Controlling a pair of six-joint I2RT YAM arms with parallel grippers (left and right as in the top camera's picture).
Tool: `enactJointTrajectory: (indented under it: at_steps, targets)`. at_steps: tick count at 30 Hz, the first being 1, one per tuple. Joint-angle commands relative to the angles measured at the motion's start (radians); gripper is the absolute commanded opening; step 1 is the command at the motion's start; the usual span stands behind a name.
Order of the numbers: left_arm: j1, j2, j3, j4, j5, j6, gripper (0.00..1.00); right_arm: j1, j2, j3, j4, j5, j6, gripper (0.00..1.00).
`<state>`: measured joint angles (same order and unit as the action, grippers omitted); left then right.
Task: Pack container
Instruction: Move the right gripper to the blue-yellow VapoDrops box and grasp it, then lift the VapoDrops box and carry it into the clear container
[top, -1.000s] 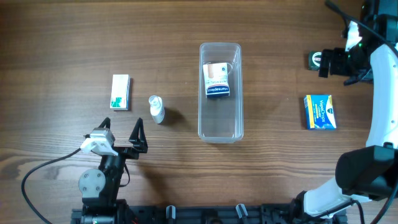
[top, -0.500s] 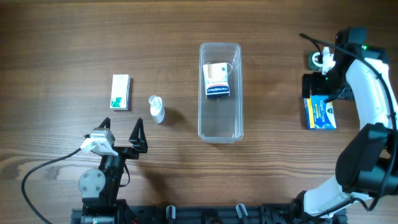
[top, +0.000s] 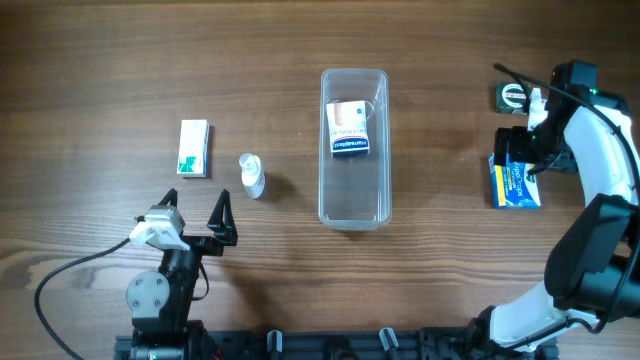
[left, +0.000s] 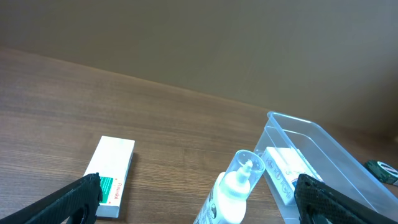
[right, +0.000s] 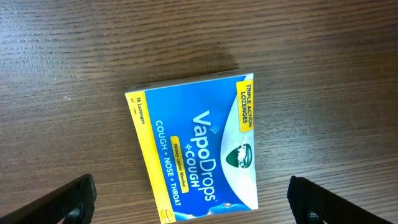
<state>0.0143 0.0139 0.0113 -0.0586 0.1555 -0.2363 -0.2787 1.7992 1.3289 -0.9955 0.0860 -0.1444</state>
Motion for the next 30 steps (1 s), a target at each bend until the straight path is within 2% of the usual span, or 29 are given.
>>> enactJointTrajectory:
  at_steps: [1, 7, 12, 30]
  targets:
    - [0.005, -0.007, -0.006, -0.002, 0.008, 0.023, 1.0, 0.0, 0.012, -0.013, 0.003, -0.017, -0.036, 1.0]
    - [0.005, -0.007, -0.006, -0.002, 0.008, 0.023, 1.0, -0.002, 0.018, -0.013, 0.006, -0.017, -0.067, 1.0]
    - [0.005, -0.007, -0.006, -0.002, 0.008, 0.023, 1.0, -0.005, 0.095, -0.013, 0.016, -0.016, -0.09, 1.0]
    - [0.005, -0.007, -0.006, -0.002, 0.008, 0.023, 1.0, -0.029, 0.216, -0.013, 0.039, -0.024, -0.08, 1.0]
